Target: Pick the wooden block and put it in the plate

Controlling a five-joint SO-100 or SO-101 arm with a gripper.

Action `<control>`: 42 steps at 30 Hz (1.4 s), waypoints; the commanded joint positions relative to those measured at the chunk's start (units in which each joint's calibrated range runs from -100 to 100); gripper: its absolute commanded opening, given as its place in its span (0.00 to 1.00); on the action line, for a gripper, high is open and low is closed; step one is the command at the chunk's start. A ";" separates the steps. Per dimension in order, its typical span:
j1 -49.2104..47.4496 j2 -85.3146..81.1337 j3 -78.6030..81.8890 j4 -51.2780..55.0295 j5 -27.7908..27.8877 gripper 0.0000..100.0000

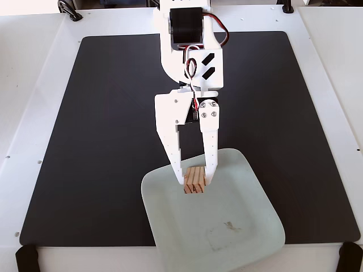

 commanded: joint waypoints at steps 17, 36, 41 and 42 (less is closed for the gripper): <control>1.68 -0.77 -3.31 -0.38 0.04 0.33; 2.13 -34.41 37.45 -0.73 1.38 0.01; 2.69 -47.21 50.85 -0.64 1.38 0.01; 2.91 -50.09 53.55 -0.64 1.38 0.01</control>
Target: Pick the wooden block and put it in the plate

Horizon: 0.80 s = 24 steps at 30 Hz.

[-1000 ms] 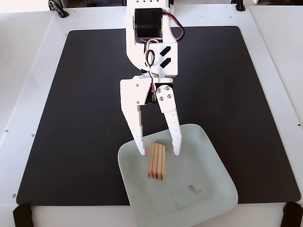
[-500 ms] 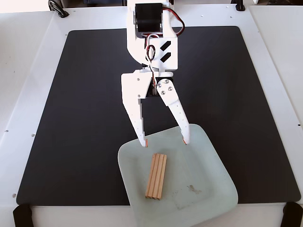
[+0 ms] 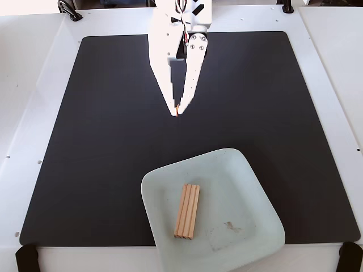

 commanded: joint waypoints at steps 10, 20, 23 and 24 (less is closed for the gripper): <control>1.06 -37.64 31.95 0.06 0.18 0.01; 0.84 -66.46 56.15 0.15 0.18 0.01; 1.40 -74.59 61.82 0.15 0.18 0.01; 1.40 -76.46 62.18 0.68 0.23 0.01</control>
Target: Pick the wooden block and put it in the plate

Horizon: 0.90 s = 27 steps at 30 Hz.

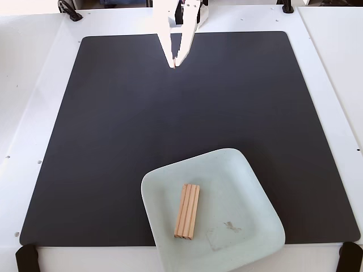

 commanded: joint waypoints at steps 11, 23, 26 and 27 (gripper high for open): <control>-0.58 -21.95 2.71 34.01 -1.58 0.01; -0.47 -21.87 2.71 59.99 -1.90 0.01; -0.47 -21.87 2.71 59.99 -1.90 0.01; -0.47 -21.87 2.71 59.99 -1.96 0.01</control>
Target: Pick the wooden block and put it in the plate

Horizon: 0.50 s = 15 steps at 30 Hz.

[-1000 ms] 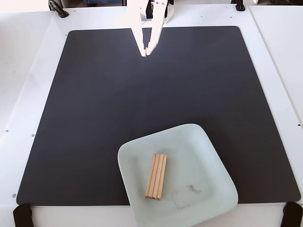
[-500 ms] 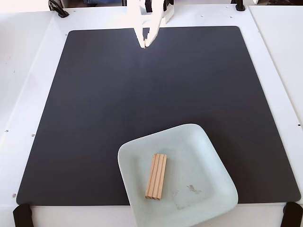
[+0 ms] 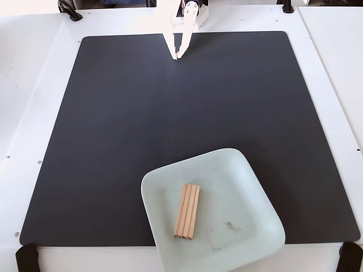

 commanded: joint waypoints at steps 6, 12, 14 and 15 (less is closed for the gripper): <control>0.29 -0.26 0.34 0.47 -0.24 0.01; 0.29 -0.35 0.34 0.47 -4.56 0.01; 0.29 -0.35 0.34 0.47 -4.88 0.01; 0.29 -0.35 0.34 0.47 -4.83 0.01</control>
